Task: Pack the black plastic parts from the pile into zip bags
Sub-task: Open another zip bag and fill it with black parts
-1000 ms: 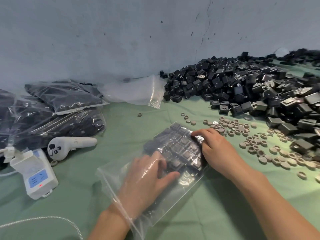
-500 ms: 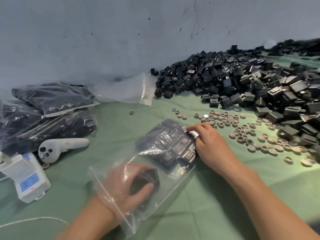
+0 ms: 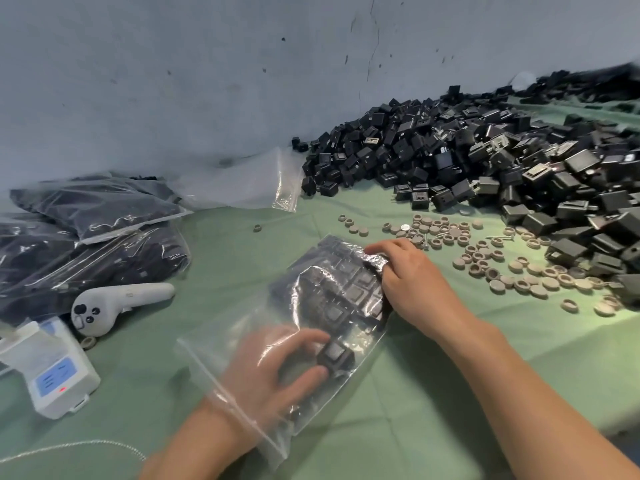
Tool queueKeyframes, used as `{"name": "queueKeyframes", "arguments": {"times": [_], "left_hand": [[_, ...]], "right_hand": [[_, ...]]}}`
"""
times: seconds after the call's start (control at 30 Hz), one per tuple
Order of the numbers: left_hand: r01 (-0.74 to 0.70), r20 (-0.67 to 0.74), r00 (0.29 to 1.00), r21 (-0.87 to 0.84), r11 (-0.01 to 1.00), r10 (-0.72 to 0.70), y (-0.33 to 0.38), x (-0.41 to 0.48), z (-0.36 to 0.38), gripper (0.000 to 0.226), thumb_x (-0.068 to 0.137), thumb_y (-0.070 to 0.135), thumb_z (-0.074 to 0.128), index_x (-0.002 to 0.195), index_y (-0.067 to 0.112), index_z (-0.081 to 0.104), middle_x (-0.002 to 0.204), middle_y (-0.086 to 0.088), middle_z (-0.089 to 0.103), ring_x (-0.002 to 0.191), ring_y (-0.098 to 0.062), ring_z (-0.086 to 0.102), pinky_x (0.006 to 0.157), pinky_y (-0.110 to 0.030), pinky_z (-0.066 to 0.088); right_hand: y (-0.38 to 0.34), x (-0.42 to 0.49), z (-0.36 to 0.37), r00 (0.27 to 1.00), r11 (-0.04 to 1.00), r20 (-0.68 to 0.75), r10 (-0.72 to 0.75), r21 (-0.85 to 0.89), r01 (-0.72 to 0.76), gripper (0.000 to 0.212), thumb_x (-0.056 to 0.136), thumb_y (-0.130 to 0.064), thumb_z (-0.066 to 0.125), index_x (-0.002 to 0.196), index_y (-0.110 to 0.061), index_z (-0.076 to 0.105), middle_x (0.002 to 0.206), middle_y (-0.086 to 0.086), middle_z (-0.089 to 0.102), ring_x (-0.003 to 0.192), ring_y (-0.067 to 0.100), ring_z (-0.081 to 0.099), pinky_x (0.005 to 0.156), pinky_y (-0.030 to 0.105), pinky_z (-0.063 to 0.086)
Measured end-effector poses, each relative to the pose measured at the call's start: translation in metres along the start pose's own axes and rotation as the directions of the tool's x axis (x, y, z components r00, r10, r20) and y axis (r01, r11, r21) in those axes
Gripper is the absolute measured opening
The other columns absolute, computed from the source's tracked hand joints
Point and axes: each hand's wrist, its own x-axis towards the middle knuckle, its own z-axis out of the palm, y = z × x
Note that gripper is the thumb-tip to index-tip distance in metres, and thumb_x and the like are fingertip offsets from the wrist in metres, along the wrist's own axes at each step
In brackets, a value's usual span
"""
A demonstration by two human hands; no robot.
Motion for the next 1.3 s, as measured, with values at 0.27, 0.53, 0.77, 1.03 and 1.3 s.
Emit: {"name": "queueKeyframes", "arguments": {"times": [0.27, 0.53, 0.77, 1.03, 1.3], "left_hand": [[0.005, -0.011, 1.000, 0.090, 0.996, -0.004, 0.004, 0.022, 0.003, 0.027, 0.077, 0.062, 0.065, 0.085, 0.037, 0.058, 0.074, 0.018, 0.053, 0.079, 0.001, 0.050, 0.070, -0.018, 0.040], [0.027, -0.040, 0.999, 0.046, 0.999, -0.025, 0.008, 0.021, 0.006, 0.032, 0.082, 0.063, 0.061, 0.083, 0.031, 0.064, 0.071, 0.013, 0.057, 0.074, -0.004, 0.053, 0.065, -0.016, 0.041], [0.102, -0.088, 0.992, 0.116, 0.988, -0.092, 0.011, 0.034, 0.012, 0.035, 0.080, 0.055, 0.070, 0.073, 0.027, 0.050, 0.072, 0.012, 0.054, 0.067, -0.004, 0.049, 0.066, -0.025, 0.043], [0.030, -0.127, 0.992, 0.130, 0.991, -0.014, -0.002, 0.064, 0.028, 0.033, 0.078, 0.062, 0.054, 0.075, 0.029, 0.047, 0.073, 0.013, 0.052, 0.070, -0.008, 0.052, 0.069, -0.039, 0.049], [-0.003, -0.165, 0.986, 0.052, 0.999, 0.011, -0.027, 0.120, 0.060, 0.038, 0.080, 0.071, 0.047, 0.084, 0.034, 0.045, 0.079, 0.015, 0.050, 0.072, -0.013, 0.054, 0.071, -0.043, 0.051]], "right_hand": [[0.002, -0.009, -0.001, 1.000, 1.000, -0.027, 0.000, -0.024, 0.000, 0.033, 0.104, -0.022, 0.037, 0.130, -0.026, 0.058, 0.132, -0.005, 0.053, 0.121, 0.015, 0.050, 0.108, 0.042, 0.039], [0.004, -0.011, 0.001, 0.999, 0.999, -0.034, -0.028, -0.023, 0.027, 0.030, 0.103, -0.031, 0.040, 0.124, -0.029, 0.061, 0.132, -0.006, 0.053, 0.121, 0.015, 0.049, 0.109, 0.041, 0.037], [-0.003, -0.021, 0.013, 0.992, 0.973, 0.060, -0.107, -0.200, 0.117, 0.043, 0.101, -0.050, 0.033, 0.141, -0.041, 0.047, 0.157, -0.011, 0.036, 0.149, 0.017, 0.021, 0.124, 0.051, 0.004], [0.005, -0.002, 0.006, 0.995, 0.967, 0.065, -0.080, -0.239, 0.094, 0.044, 0.104, -0.046, 0.032, 0.146, -0.040, 0.042, 0.161, -0.010, 0.028, 0.152, 0.019, 0.012, 0.122, 0.047, -0.005], [0.016, 0.026, -0.004, 0.997, 0.995, -0.066, -0.042, -0.098, 0.036, 0.042, 0.105, -0.036, 0.034, 0.146, -0.030, 0.044, 0.155, -0.005, 0.038, 0.147, 0.014, 0.024, 0.122, 0.047, 0.013]]}}
